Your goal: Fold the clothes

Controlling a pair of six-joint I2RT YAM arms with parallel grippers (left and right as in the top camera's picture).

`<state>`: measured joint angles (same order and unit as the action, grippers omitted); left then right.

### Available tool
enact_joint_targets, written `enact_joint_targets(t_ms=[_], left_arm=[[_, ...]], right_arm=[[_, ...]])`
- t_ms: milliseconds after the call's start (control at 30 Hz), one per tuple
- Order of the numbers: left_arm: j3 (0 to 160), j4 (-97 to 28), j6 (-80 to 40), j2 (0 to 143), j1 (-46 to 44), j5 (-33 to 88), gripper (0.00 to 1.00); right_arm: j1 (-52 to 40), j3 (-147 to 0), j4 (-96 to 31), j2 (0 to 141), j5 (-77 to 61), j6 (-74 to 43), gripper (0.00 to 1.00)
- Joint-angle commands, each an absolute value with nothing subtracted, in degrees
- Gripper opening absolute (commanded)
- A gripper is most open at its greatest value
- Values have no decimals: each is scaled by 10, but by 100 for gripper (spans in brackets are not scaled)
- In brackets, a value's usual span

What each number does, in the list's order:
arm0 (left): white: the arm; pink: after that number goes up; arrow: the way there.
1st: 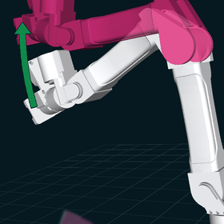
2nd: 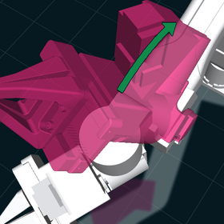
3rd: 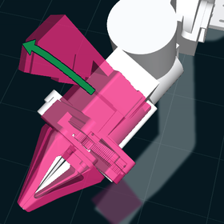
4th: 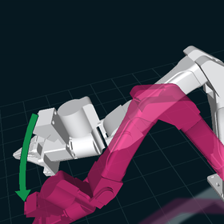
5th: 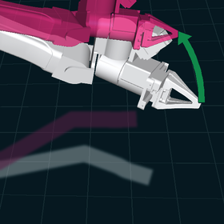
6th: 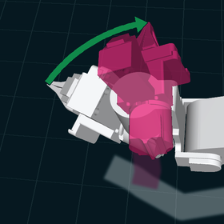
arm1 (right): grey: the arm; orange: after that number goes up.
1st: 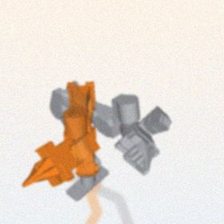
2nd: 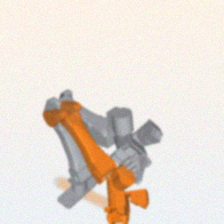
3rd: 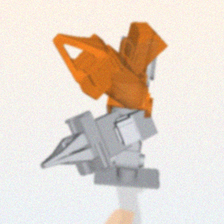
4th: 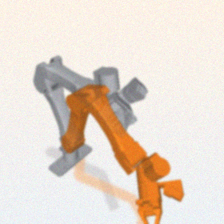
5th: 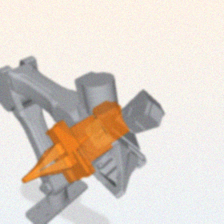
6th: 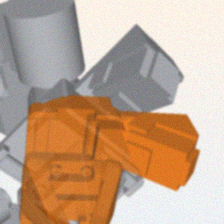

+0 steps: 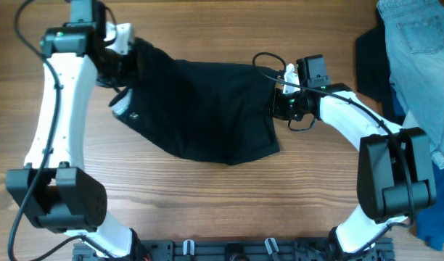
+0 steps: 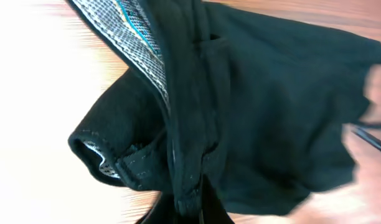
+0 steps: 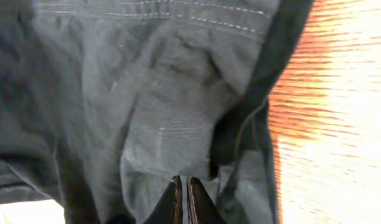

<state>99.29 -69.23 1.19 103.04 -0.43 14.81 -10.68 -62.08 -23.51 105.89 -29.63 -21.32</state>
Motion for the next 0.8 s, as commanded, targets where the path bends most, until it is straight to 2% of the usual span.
enact_joint_targets(t_ms=[0, 233, 400, 567, 767], left_arm=[[1005, -677, -32, 1015, -60, 213, 4], [1005, -592, -133, 1015, -163, 268, 4], [1005, -524, -193, 1037, -243, 249, 4], [1005, -490, -245, 1101, -283, 235, 4], [1005, -486, -249, 1173, -300, 235, 4]], right_arm=[[-107, -613, -229, 1080, -278, -228, 4], [-107, -613, -216, 1131, -279, -242, 4], [-107, -613, -203, 1131, -281, -255, 4], [-106, -613, -195, 1131, -293, -255, 4], [-38, -632, -138, 1084, -465, -272, 4]])
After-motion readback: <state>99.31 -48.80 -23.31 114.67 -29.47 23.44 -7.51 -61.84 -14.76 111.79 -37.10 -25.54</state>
